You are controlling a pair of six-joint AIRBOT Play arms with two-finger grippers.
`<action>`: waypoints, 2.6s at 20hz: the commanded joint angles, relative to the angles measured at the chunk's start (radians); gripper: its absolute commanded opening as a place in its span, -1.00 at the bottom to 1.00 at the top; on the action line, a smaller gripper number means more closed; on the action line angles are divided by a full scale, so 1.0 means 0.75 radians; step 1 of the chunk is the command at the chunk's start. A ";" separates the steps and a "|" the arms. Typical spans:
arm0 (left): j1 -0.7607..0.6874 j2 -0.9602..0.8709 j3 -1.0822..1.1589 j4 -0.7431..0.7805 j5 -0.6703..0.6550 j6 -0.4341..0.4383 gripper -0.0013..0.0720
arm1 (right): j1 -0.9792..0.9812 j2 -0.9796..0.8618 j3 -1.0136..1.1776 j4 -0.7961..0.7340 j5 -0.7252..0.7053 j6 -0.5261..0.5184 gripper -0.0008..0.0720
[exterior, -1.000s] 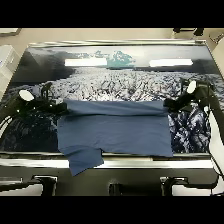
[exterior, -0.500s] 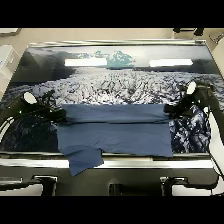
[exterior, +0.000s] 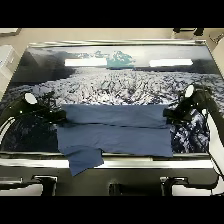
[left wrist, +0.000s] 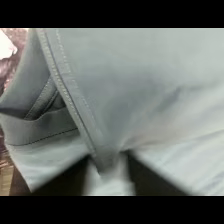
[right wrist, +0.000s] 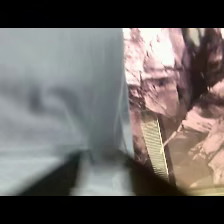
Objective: Fold the clothes and pants, and hang the long-sleeved shirts on hangers.
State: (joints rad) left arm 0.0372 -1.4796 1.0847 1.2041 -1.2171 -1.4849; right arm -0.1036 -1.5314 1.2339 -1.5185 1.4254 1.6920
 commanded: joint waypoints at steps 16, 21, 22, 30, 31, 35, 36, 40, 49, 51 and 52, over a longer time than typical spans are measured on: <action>0.305 0.431 -0.877 -0.228 -0.157 0.312 0.45 | -0.414 0.183 -0.083 0.165 0.263 -0.160 0.53; 0.288 0.430 -0.877 -0.317 -0.058 0.320 0.42 | -0.414 0.183 -0.083 0.159 0.282 -0.184 0.53; 0.266 0.430 -0.878 -0.329 -0.031 0.319 0.42 | -0.414 0.183 -0.084 0.159 0.281 -0.183 0.53; 0.068 0.431 -0.877 -0.339 0.040 0.292 -0.92 | -0.415 0.210 -0.248 0.148 0.278 -0.204 0.54; 0.068 0.431 -0.877 -0.338 0.012 0.312 -0.92 | -0.414 0.234 -0.315 0.135 0.251 -0.209 0.54; 0.068 0.432 -0.877 -0.334 -0.007 0.331 -0.91 | -0.414 0.326 -0.610 0.209 0.150 -0.309 0.60; 0.071 0.432 -0.877 -0.334 -0.007 0.331 -0.92 | -0.414 0.329 -0.661 0.230 0.124 -0.333 0.63; 0.076 0.432 -0.877 -0.334 -0.008 0.330 -0.92 | -0.414 0.328 -0.776 0.296 -0.026 -0.354 0.67; 0.076 0.432 -0.876 -0.334 -0.014 0.341 -0.91 | -0.414 0.329 -0.840 0.392 -0.167 -0.318 -0.89; 0.076 0.435 -0.859 -0.315 -0.041 0.346 -0.92 | -0.414 0.330 -0.824 0.406 -0.120 -0.348 -0.89; 0.076 0.445 -0.839 -0.297 -0.058 0.346 -0.92 | -0.414 0.330 -0.802 0.407 -0.091 -0.348 -0.89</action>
State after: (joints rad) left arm 0.0933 -1.1534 0.4370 0.9665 -1.2331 -1.2301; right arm -0.4145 -1.2846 0.6151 -1.2201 1.3445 1.4399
